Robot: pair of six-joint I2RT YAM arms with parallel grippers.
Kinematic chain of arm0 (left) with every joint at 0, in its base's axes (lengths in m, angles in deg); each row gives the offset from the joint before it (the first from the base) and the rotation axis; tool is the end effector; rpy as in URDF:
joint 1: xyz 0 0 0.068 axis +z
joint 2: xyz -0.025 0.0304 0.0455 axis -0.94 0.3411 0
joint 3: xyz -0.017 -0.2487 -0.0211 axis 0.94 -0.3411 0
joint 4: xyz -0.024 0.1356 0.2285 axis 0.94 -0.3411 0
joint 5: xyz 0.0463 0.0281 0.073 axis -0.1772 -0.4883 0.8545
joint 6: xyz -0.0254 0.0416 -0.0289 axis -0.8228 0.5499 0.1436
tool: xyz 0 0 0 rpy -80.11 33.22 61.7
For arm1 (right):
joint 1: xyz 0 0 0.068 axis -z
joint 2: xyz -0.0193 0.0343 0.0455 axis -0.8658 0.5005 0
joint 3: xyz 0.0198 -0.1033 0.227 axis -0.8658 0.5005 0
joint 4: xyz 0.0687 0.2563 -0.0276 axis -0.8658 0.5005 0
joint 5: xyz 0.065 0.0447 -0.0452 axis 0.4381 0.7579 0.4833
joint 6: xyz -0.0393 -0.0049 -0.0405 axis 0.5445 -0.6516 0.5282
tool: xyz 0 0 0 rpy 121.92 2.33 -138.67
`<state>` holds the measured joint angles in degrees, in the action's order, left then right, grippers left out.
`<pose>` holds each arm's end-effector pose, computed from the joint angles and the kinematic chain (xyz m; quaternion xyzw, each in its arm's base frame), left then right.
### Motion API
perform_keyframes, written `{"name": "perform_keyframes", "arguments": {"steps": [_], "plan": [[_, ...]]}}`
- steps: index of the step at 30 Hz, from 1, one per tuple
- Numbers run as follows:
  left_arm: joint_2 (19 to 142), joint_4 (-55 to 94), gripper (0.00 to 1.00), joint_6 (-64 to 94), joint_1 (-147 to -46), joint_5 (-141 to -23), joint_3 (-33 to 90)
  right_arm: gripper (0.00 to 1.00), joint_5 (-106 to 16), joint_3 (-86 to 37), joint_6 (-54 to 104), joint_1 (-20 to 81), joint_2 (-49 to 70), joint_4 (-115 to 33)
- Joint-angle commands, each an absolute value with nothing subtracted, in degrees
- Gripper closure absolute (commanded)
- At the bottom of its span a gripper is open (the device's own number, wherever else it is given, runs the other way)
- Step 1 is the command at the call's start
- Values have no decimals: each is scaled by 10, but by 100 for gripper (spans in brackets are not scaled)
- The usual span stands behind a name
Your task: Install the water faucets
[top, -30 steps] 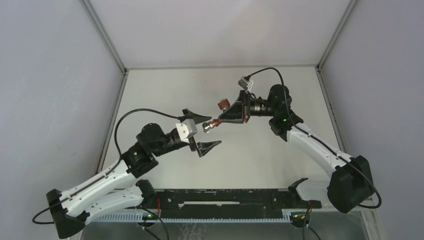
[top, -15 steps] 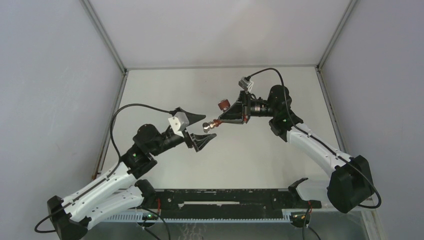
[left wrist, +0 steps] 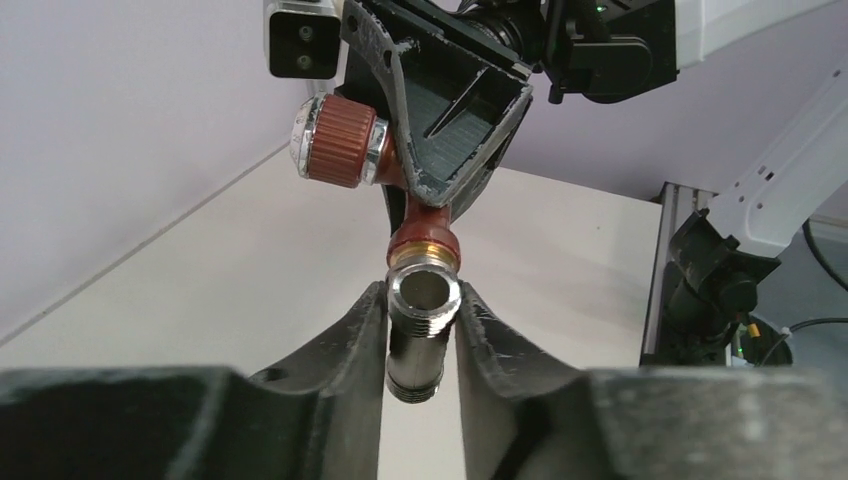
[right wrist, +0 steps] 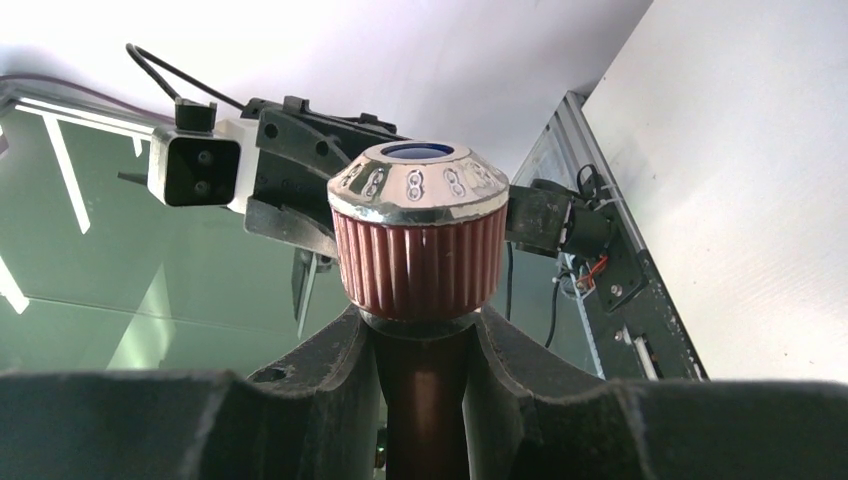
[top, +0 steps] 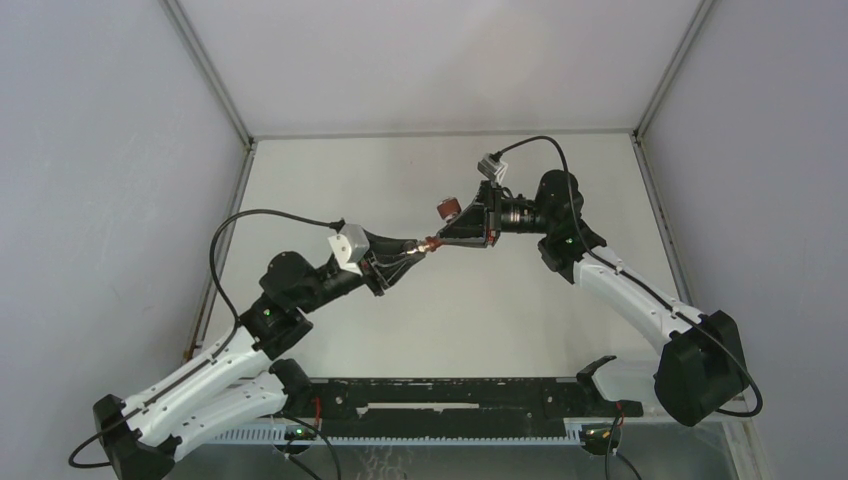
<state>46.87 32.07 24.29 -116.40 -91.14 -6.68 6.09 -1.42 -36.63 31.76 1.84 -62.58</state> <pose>0.1334 -0.1570 0.3327 0.3472 0.5459 -0.3964 0.6514 0.2469 0.1708 0.3152 -0.1193 0.6936 0.6934 0.1546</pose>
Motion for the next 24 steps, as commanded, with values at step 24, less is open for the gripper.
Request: {"name": "perform_keyframes", "arguments": {"steps": [24], "plan": [[499,252,100,591,-1295,-743,-71,100,-66,-19,-510,307,-5,-483]]}}
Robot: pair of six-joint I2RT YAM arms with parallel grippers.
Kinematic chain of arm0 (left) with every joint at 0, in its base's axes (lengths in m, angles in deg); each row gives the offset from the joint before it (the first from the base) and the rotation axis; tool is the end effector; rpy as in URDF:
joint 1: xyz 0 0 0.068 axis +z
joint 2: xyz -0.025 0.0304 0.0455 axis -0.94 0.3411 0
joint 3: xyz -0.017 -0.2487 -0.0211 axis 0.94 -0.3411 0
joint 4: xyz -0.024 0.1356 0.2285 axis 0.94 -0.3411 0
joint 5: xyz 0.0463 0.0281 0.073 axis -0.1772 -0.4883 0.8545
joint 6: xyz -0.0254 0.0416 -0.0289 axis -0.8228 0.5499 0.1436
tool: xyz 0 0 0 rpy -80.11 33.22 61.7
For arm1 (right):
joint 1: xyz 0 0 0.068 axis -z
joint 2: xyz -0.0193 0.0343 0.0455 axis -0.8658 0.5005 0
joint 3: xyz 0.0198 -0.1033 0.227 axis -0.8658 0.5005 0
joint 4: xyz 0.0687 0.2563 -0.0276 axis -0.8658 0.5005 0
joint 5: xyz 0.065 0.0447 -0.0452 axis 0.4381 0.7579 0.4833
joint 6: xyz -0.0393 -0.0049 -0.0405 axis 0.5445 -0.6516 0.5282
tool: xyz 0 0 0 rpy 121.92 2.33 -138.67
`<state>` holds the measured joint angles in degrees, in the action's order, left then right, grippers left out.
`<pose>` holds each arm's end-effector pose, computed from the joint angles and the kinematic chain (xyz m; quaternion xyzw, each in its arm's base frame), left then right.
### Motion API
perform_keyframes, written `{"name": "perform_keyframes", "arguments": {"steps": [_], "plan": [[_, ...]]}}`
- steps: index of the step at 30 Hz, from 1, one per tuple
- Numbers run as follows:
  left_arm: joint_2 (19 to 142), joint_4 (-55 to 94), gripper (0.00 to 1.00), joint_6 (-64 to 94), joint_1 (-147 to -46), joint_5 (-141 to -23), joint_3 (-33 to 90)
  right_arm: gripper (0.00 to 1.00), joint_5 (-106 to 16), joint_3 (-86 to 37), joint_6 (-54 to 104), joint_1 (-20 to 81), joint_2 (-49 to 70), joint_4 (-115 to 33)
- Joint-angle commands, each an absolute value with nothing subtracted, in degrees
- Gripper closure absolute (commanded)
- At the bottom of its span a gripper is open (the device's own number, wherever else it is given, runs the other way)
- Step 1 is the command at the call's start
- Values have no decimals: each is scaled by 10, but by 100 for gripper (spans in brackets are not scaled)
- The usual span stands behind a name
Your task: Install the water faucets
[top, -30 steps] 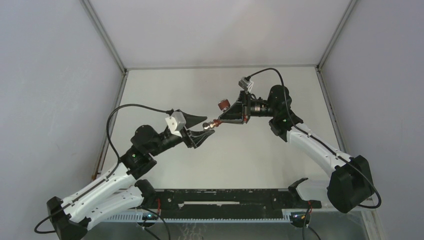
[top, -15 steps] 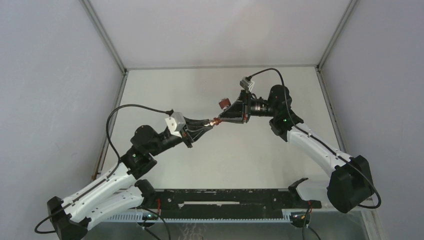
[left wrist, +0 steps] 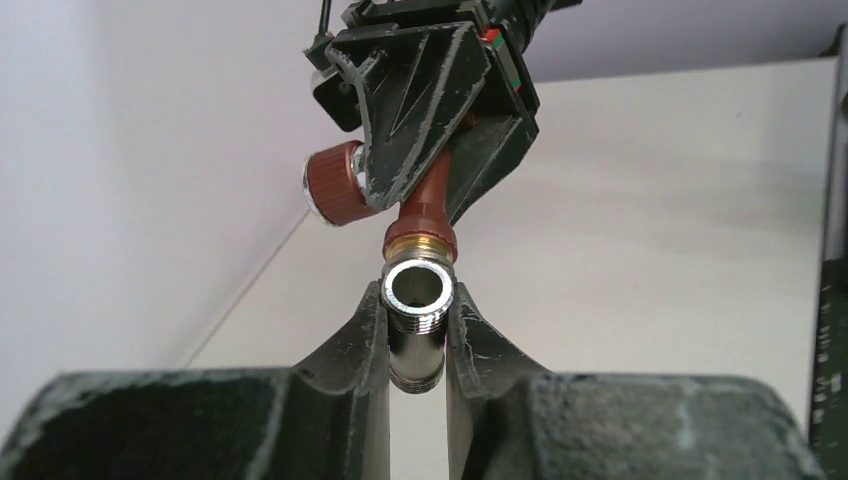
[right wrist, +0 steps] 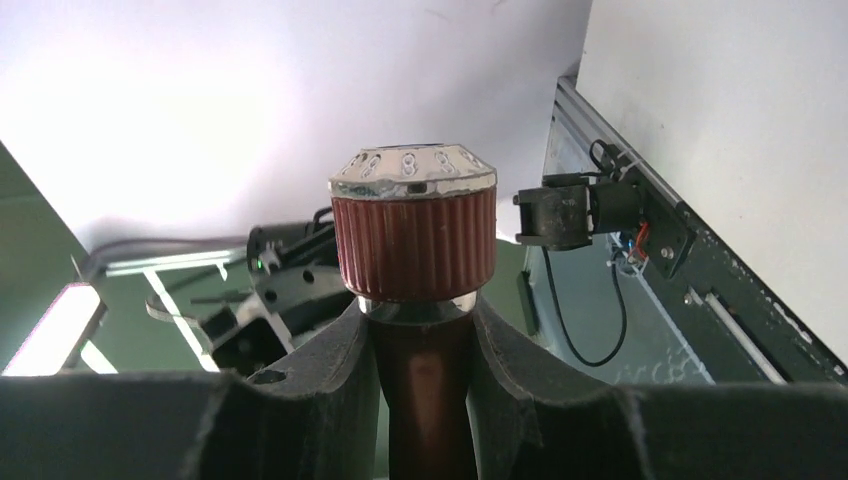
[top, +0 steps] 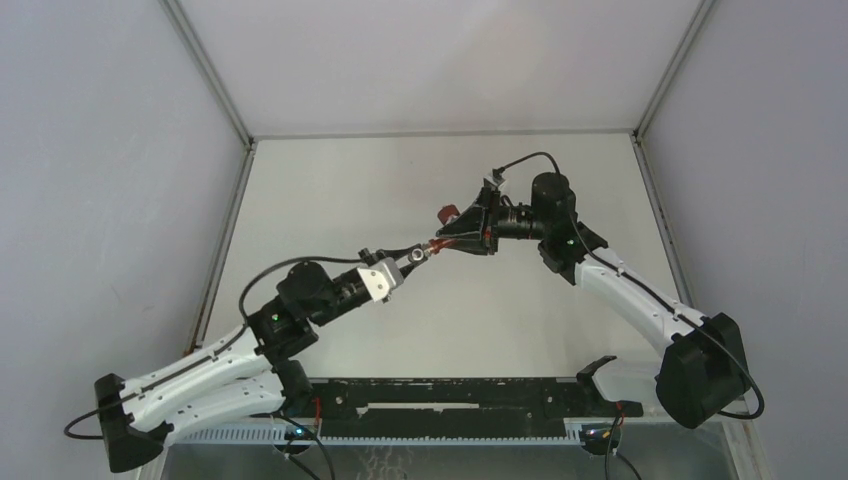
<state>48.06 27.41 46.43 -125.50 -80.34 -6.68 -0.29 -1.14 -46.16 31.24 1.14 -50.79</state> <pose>0.1169 -0.1778 0.3199 0.4505 0.5125 -0.2564 0.6845 0.2461 0.1707 0.2969 0.0296 0.7440 0.6639 0.0692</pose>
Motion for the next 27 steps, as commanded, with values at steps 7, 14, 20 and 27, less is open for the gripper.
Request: {"name": "perform_keyframes", "arguments": {"steps": [7,14,20,27], "plan": [[499,247,100,635,-1313,-710,-75,100,-72,-7,-530,308,-6,-486],[500,223,100,584,-1309,-730,-65,99,-63,2,-522,317,8,-510],[481,252,100,520,-1278,-763,-80,60,-60,25,-516,323,4,-560],[464,280,100,451,-1233,-799,-87,24,-59,27,-490,323,-11,-566]]}}
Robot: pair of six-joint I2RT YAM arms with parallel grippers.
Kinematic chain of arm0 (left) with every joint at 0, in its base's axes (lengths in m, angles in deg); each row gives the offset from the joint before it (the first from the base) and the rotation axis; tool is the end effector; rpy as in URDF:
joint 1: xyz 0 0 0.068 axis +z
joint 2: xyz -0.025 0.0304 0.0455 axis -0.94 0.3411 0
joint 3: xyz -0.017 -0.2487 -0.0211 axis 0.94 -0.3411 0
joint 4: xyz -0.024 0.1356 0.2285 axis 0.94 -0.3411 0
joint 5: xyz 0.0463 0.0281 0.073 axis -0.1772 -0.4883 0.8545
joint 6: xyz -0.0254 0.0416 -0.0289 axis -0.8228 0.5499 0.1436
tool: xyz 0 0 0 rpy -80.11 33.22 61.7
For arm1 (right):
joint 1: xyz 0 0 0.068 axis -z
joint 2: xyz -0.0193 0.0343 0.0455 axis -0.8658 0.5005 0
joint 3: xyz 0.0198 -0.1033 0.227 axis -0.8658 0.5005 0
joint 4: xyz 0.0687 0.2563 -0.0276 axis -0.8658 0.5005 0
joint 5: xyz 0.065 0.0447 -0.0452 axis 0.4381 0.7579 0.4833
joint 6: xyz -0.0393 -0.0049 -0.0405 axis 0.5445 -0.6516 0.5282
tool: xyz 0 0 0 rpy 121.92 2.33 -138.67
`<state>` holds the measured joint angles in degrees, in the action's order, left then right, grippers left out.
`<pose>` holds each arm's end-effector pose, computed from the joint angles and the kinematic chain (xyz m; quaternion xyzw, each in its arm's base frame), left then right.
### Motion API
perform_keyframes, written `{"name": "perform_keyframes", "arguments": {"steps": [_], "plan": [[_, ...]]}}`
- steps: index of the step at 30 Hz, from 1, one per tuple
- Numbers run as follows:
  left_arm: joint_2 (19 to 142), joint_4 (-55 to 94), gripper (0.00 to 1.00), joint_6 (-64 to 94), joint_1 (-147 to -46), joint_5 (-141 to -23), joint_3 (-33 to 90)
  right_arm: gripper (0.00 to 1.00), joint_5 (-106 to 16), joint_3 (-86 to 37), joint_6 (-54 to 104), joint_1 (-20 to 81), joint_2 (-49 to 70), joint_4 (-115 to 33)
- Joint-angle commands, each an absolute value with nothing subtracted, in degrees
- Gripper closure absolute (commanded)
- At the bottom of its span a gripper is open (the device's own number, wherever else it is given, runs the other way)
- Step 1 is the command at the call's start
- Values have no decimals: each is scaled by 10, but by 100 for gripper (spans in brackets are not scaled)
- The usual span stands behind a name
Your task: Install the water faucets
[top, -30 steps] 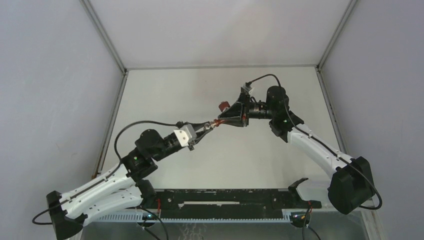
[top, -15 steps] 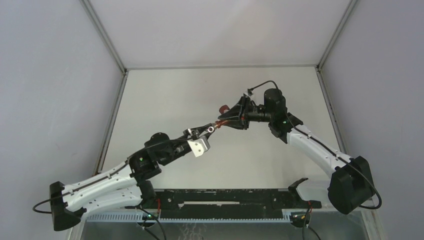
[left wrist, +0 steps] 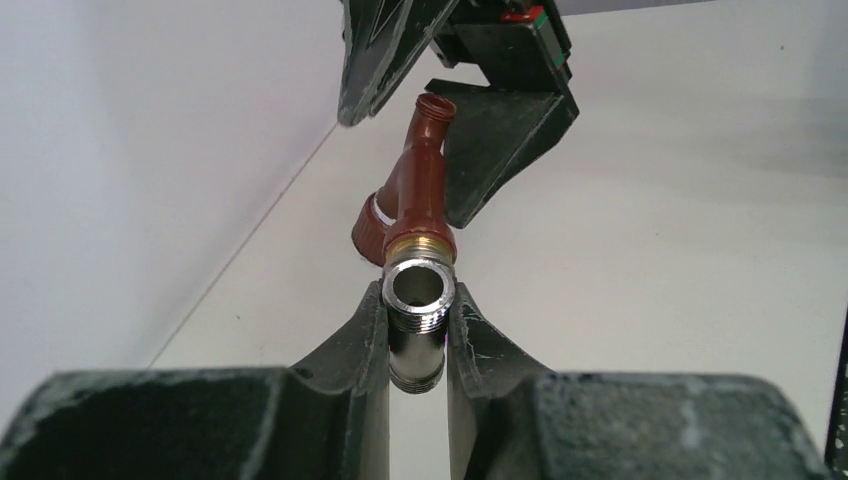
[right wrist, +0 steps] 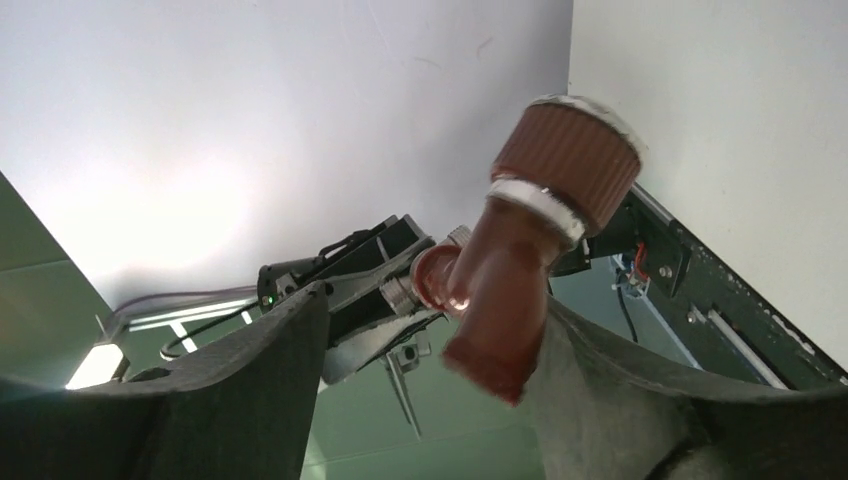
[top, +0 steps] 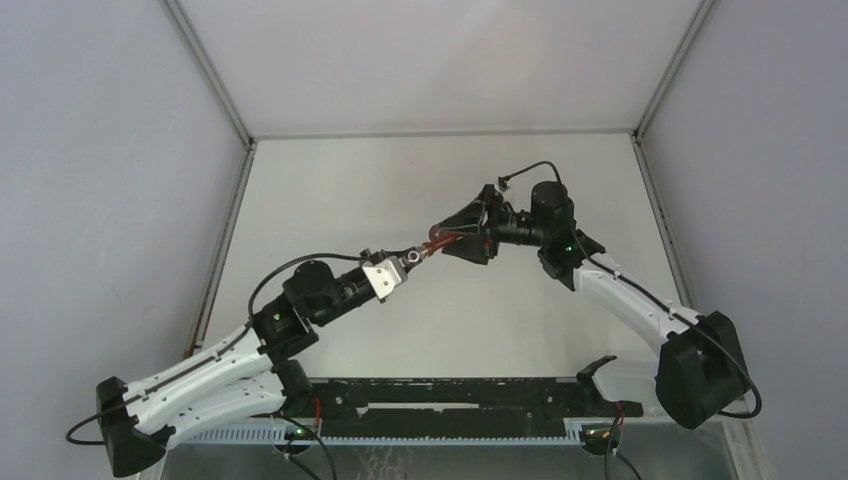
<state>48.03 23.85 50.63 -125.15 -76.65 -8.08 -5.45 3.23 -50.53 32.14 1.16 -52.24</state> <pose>0.1207 -0.1766 0.3039 0.4692 0.5369 -0.2009 0.6717 0.2488 0.1642 0.2718 0.1076 0.7523 0.6466 0.0659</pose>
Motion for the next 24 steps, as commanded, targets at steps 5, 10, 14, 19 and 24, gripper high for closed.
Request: {"name": "perform_keyframes", "arguments": {"steps": [5,10,14,19,24], "plan": [[454,297,100,401,-1204,-816,-91,13,-54,27,-446,329,-31,-532],[445,303,100,338,-1152,-857,-88,13,-42,27,-352,346,-82,-474],[445,308,100,281,-1116,-890,-79,17,-26,27,-255,366,-132,-449],[463,302,100,162,-1031,-1022,-44,21,-73,59,-63,367,-217,-444],[494,304,100,62,-962,-1197,0,19,-124,150,66,368,-324,-554]]}}
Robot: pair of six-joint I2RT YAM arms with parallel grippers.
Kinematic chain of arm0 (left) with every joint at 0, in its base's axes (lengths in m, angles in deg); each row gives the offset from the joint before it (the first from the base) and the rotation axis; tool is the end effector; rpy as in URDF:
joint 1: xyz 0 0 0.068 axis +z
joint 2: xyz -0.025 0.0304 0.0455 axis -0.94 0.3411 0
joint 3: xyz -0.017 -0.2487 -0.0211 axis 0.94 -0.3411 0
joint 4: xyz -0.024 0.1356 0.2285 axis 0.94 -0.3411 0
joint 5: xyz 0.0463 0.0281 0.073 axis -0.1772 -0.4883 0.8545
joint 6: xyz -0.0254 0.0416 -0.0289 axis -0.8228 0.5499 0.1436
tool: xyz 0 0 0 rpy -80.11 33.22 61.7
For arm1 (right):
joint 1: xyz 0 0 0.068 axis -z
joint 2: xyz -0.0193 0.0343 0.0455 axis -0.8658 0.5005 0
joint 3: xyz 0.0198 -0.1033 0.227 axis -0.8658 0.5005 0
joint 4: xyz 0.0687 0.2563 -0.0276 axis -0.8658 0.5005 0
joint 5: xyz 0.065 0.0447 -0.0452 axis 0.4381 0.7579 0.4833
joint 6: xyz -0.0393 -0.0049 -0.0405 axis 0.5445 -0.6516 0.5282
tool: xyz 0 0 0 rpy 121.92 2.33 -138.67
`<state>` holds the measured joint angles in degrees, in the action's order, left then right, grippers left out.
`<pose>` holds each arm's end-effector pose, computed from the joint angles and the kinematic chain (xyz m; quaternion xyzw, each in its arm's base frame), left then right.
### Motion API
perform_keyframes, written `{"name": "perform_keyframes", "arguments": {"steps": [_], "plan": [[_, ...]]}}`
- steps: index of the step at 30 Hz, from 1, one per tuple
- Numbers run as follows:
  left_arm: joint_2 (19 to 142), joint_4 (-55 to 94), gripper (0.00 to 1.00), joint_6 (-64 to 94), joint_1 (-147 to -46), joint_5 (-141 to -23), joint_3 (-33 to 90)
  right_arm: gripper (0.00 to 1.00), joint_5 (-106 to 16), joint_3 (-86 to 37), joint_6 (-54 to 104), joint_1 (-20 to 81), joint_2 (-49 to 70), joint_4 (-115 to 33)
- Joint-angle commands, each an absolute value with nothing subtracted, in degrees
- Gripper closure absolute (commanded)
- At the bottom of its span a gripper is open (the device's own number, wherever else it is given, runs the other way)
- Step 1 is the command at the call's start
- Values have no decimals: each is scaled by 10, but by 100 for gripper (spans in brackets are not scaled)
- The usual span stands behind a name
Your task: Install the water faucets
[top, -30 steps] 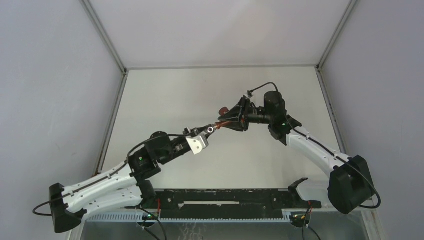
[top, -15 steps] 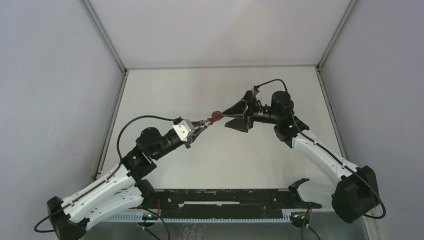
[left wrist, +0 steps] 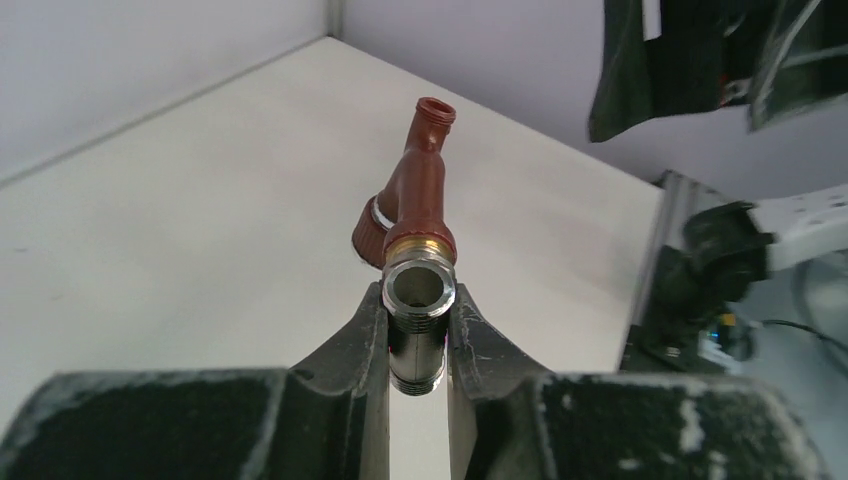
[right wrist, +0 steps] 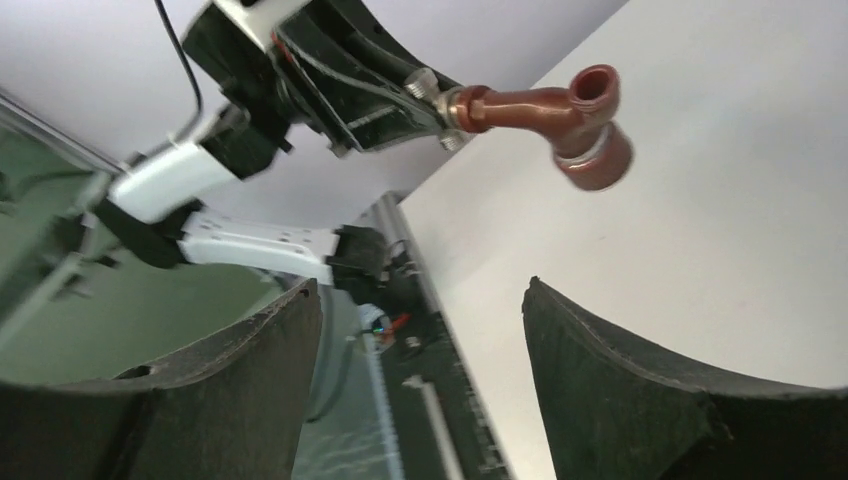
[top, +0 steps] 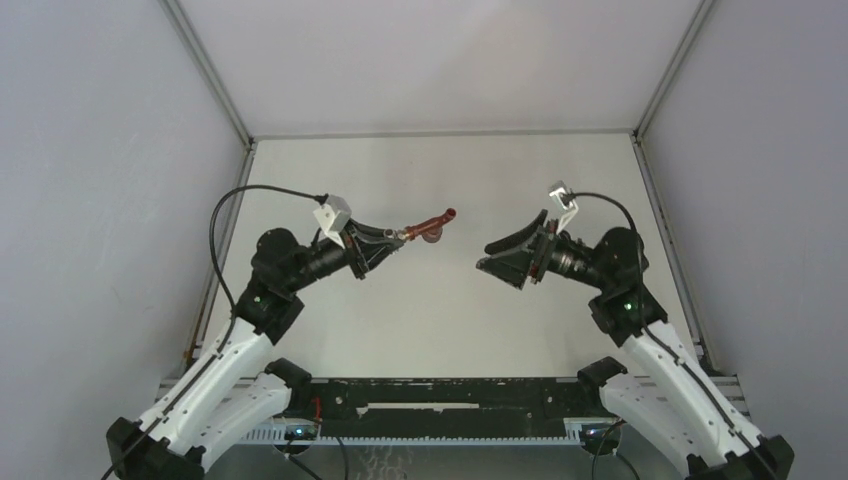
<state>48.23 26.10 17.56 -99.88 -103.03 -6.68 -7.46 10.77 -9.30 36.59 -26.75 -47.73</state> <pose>0.1715 -0.1207 0.3165 0.3019 0.6244 -0.3937 0.6033 0.1747 0.1062 0.3291 -0.1768 0.6729 0.5819 0.4211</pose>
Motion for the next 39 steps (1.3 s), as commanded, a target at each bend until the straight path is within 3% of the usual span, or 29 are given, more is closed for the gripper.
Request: {"name": "perform_keyframes", "arguments": {"steps": [1,7,13,22,27,33,39], "plan": [[499,309,100,47,-957,-1220,7,17,-133,152,85,367,-335,-552],[546,365,100,-70,-948,-1340,50,12,-98,152,107,362,-314,-579],[564,347,100,-83,-948,-1363,70,7,-51,148,86,323,-273,-658],[570,342,100,-81,-948,-1369,77,12,-63,119,101,243,-219,-684],[569,338,100,-76,-948,-1369,77,33,-38,109,43,244,-193,-714],[573,331,100,-62,-948,-1366,76,76,-16,97,-71,261,-166,-744],[566,309,100,10,-948,-1331,60,100,-8,42,-230,310,-140,-636]]}}
